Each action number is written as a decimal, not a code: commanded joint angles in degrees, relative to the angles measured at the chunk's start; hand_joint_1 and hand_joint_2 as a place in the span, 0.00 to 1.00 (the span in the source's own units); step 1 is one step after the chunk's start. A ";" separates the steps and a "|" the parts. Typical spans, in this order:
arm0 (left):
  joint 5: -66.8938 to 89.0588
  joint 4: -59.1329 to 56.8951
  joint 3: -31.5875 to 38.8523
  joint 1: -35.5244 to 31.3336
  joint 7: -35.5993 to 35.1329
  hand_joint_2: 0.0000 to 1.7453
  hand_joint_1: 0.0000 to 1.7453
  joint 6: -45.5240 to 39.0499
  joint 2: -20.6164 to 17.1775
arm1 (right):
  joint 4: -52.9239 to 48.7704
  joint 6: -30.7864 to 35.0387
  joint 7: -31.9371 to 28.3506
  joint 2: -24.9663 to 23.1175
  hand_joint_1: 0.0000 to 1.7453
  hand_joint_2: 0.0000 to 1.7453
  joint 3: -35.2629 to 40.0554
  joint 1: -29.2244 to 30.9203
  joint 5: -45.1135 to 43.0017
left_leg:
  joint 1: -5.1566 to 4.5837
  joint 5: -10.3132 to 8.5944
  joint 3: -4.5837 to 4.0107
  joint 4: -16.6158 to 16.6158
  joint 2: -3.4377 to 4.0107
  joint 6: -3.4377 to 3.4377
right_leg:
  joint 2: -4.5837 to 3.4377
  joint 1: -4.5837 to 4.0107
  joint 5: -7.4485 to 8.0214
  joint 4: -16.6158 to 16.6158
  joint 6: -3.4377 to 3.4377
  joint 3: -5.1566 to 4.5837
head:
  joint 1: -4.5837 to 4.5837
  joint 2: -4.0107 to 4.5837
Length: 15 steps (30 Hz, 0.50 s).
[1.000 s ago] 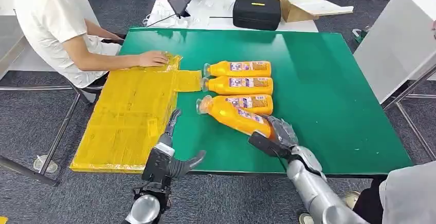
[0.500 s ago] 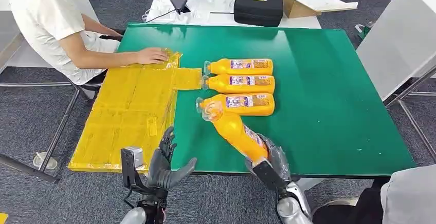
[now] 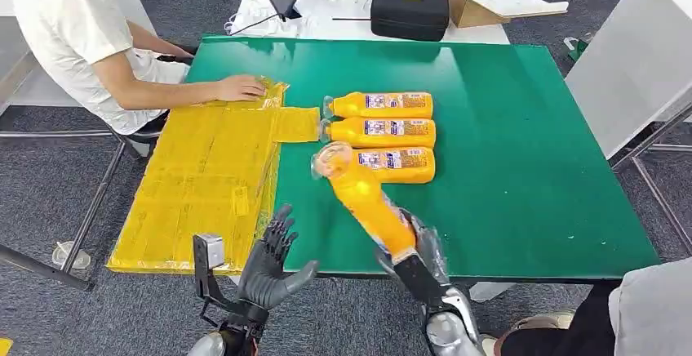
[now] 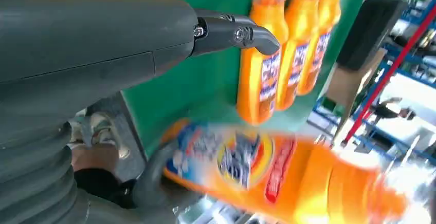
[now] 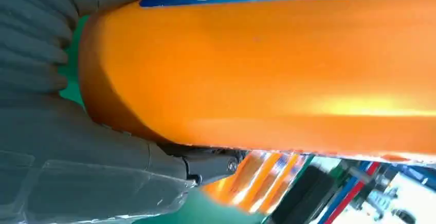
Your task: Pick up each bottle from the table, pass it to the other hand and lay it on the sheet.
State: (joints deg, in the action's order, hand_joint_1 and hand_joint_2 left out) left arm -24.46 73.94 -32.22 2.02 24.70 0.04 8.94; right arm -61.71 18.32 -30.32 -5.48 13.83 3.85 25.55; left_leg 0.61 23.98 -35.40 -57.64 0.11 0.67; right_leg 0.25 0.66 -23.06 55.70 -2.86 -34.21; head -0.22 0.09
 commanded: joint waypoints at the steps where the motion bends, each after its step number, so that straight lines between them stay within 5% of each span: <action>1: 0.28 -3.07 -1.96 -2.38 -0.43 1.00 0.00 0.55 -2.05 | 7.65 0.23 0.35 -1.21 0.92 1.00 3.27 4.54 0.12 | 0.01 0.00 0.10 0.05 0.03 -0.02 | -0.03 -0.01 0.00 -0.04 0.05 0.10 | 0.00 0.00; 15: 2.32 -7.47 0.46 -8.01 -1.19 1.00 0.00 1.11 0.82 | 16.78 7.11 -0.31 -4.29 1.00 1.00 14.48 11.35 7.75 | 0.03 -0.05 -0.01 0.02 0.04 -0.06 | -0.04 -0.04 0.03 -0.02 0.07 -0.01 | 0.00 0.00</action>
State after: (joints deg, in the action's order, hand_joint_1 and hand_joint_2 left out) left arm -22.25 72.48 -32.50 -0.37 24.04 1.27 9.25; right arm -54.11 22.97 -30.05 -7.87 20.57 9.45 31.43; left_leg 0.62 23.91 -35.48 -57.64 0.10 0.59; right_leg 0.26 0.65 -23.05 55.71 -2.86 -34.27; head -0.22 0.09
